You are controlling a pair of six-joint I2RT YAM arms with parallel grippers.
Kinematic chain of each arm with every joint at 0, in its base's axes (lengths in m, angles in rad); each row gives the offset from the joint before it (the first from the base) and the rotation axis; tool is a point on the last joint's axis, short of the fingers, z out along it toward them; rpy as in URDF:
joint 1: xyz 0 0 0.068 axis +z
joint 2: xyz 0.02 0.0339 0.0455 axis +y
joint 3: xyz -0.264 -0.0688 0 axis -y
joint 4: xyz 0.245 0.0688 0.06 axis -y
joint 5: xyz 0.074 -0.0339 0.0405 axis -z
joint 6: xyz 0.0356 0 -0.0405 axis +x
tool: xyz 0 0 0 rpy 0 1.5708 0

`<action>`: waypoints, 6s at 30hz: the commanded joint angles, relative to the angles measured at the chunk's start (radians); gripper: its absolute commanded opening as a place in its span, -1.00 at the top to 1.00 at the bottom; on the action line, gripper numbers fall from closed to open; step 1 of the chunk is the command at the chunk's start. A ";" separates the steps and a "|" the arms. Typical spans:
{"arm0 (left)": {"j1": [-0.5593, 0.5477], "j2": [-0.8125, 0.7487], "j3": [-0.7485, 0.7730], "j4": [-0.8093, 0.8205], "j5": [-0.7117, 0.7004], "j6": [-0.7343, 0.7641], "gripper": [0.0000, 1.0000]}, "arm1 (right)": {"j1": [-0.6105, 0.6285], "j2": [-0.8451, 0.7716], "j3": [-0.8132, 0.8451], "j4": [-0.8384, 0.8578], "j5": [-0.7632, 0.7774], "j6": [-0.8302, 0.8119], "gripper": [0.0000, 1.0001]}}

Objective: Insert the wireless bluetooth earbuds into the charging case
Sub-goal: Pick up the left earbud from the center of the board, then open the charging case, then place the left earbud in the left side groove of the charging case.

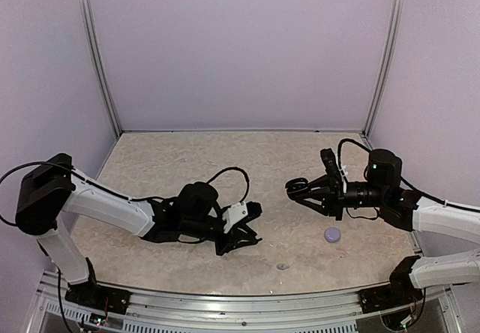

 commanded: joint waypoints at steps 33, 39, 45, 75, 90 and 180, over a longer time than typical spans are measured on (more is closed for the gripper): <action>0.010 -0.310 0.107 0.030 0.394 -0.469 0.77 | 0.222 0.316 0.071 0.336 -0.051 -0.138 1.00; -0.001 -0.281 0.115 0.098 0.413 -0.499 0.78 | 0.229 0.321 0.076 0.386 -0.058 -0.090 1.00; -0.007 -0.259 0.118 0.119 0.389 -0.504 0.78 | 0.244 0.321 0.084 0.389 -0.058 -0.089 1.00; 0.043 -0.328 0.090 0.085 0.236 -0.475 0.78 | 0.279 0.269 0.054 0.368 -0.051 -0.134 1.00; -0.004 -0.548 0.089 -0.313 0.066 -0.335 0.79 | 0.280 0.230 0.035 0.307 0.057 -0.209 1.00; -0.561 -0.325 0.318 -1.039 -0.663 0.673 0.77 | 0.477 0.641 0.293 -0.047 -0.380 -0.048 1.00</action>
